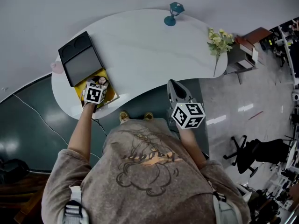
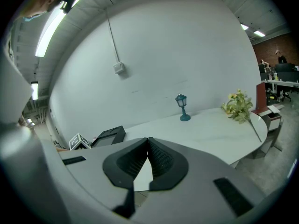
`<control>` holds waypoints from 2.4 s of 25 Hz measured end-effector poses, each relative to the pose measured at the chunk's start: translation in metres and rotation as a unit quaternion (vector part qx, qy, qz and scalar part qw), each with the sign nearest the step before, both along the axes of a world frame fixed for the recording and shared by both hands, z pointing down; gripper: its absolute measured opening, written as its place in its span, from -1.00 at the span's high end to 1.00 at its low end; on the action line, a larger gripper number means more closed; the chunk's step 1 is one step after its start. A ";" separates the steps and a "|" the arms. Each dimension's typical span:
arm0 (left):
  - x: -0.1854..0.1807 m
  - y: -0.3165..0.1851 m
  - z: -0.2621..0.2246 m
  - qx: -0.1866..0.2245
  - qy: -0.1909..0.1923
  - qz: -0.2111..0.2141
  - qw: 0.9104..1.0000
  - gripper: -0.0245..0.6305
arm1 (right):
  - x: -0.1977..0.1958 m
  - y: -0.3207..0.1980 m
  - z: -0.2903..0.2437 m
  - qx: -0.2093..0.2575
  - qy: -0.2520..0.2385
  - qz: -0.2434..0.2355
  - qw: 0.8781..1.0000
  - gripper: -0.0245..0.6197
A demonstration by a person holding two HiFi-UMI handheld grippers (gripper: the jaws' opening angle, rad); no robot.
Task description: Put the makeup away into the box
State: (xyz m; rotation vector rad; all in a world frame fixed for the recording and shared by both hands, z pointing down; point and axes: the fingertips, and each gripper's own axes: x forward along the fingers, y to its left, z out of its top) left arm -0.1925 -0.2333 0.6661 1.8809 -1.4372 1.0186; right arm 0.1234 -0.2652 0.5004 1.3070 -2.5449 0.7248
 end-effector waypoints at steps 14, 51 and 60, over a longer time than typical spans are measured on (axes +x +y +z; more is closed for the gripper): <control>0.005 0.008 -0.012 0.004 0.001 0.006 1.000 0.20 | -0.003 0.002 -0.001 0.003 -0.004 -0.009 1.000 0.91; 0.040 0.036 -0.253 0.288 0.187 -0.036 0.938 0.20 | -0.068 0.000 -0.041 0.062 0.011 -0.131 0.989 0.91; 0.059 0.036 -0.249 0.305 0.210 -0.013 0.929 0.45 | -0.073 0.011 -0.052 0.088 0.012 -0.182 0.979 0.92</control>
